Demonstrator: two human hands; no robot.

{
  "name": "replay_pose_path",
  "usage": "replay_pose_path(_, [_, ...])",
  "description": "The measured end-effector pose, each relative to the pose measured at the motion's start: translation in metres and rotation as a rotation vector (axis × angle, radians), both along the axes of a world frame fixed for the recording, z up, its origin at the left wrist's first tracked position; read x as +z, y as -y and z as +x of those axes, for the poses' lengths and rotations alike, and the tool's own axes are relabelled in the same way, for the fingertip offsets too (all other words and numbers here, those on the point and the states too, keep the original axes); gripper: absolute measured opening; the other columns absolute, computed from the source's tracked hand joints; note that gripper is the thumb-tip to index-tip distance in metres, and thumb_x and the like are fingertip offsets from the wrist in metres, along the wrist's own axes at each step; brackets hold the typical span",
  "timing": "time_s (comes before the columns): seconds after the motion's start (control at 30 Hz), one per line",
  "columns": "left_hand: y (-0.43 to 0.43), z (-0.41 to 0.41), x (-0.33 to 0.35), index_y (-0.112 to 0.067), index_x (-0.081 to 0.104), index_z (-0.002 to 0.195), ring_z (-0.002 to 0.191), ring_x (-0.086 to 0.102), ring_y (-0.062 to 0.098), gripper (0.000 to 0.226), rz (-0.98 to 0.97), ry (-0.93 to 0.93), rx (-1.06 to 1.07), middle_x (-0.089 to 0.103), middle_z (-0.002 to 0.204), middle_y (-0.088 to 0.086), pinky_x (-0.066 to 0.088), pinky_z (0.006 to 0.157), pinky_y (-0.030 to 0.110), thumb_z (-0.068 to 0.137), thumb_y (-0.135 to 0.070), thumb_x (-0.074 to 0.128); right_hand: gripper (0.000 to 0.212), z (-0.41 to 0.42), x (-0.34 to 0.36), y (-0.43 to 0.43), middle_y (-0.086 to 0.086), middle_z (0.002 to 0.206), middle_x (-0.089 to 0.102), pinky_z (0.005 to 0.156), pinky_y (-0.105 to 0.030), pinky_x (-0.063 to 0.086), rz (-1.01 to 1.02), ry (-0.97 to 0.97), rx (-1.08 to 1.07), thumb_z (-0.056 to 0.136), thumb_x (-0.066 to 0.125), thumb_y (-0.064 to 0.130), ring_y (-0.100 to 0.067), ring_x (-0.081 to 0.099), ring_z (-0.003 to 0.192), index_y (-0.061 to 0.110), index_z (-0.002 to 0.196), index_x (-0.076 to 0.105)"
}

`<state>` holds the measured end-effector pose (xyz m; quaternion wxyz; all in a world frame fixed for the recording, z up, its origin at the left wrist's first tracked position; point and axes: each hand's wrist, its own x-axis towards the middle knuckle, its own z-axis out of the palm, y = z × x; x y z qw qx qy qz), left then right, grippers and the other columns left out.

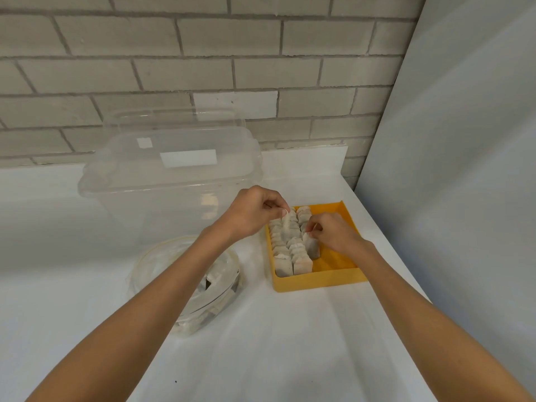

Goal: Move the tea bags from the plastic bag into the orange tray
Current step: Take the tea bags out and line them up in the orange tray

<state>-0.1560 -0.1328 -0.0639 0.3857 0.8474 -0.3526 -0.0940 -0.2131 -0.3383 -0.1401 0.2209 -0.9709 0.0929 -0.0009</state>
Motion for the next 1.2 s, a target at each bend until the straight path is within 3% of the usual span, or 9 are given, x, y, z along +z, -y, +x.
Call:
replay_pose_path(0.13, [0.008,-0.001,0.0,-0.018,0.069,0.096,0.09,0.059,0.009,0.009,0.13,0.056,-0.077,0.06,0.092,-0.012,0.046,0.081,0.023,0.092,-0.021,0.062,0.017,-0.006,0.001,0.006,-0.006,0.096,0.068,0.075,-0.037,0.054,0.037,0.023,-0.007,0.09,0.056,0.008,-0.022,0.062,0.085,0.013,0.102,0.068])
replay_pose_path(0.27, [0.024,-0.004,0.0,-0.016,0.07,0.1,0.074,0.055,-0.002,0.012,0.148,0.068,-0.153,0.061,0.082,-0.012,0.043,0.071,0.015,0.093,-0.019,0.06,0.021,-0.012,0.01,0.018,-0.002,0.09,0.065,0.078,-0.038,0.053,0.064,0.062,-0.047,0.088,0.057,0.007,-0.022,0.061,0.084,0.014,0.104,0.067])
replay_pose_path(0.47, [0.063,-0.01,-0.008,-0.014,0.073,0.102,0.096,0.062,0.015,0.016,0.148,0.073,-0.261,0.071,0.103,0.004,0.048,0.086,0.026,0.092,-0.012,0.061,0.021,-0.025,0.032,0.037,-0.008,0.091,0.066,0.071,-0.036,0.057,0.128,0.178,-0.161,0.089,0.056,0.004,-0.021,0.064,0.067,0.015,0.104,0.066])
replay_pose_path(0.77, [0.099,-0.011,-0.049,-0.008,0.073,0.101,0.084,0.051,0.009,0.017,0.306,0.027,-0.281,0.068,0.096,0.005,0.033,0.073,0.014,0.09,-0.005,0.06,0.022,-0.038,0.028,0.03,-0.009,0.09,0.068,0.07,-0.027,0.055,0.155,0.149,-0.158,0.089,0.054,0.003,-0.014,0.061,0.062,0.014,0.102,0.068])
replay_pose_path(0.93, [0.102,0.0,-0.07,-0.007,0.07,0.103,0.093,0.057,0.025,0.023,0.42,0.056,-0.234,0.061,0.101,0.013,0.042,0.077,0.026,0.091,0.002,0.052,0.019,-0.043,0.028,0.027,-0.007,0.09,0.065,0.068,-0.024,0.053,0.201,0.146,-0.16,0.092,0.054,0.005,-0.018,0.064,0.069,0.015,0.101,0.068])
replay_pose_path(1.07, [0.098,0.003,-0.079,-0.01,0.069,0.106,0.102,0.06,0.026,0.026,0.42,0.11,-0.201,0.062,0.114,0.013,0.05,0.09,0.035,0.091,0.002,0.051,0.018,-0.046,0.026,0.028,-0.008,0.093,0.066,0.064,-0.018,0.049,0.201,0.141,-0.16,0.093,0.054,0.006,-0.016,0.064,0.07,0.015,0.102,0.068])
replay_pose_path(1.2, [0.096,0.0,-0.081,-0.013,0.067,0.107,0.103,0.06,0.026,0.025,0.435,0.148,-0.179,0.063,0.113,0.01,0.051,0.089,0.041,0.091,0.0,0.052,0.019,-0.049,0.026,0.028,-0.008,0.095,0.066,0.059,-0.012,0.045,0.205,0.135,-0.158,0.093,0.054,0.006,-0.013,0.062,0.069,0.014,0.102,0.068])
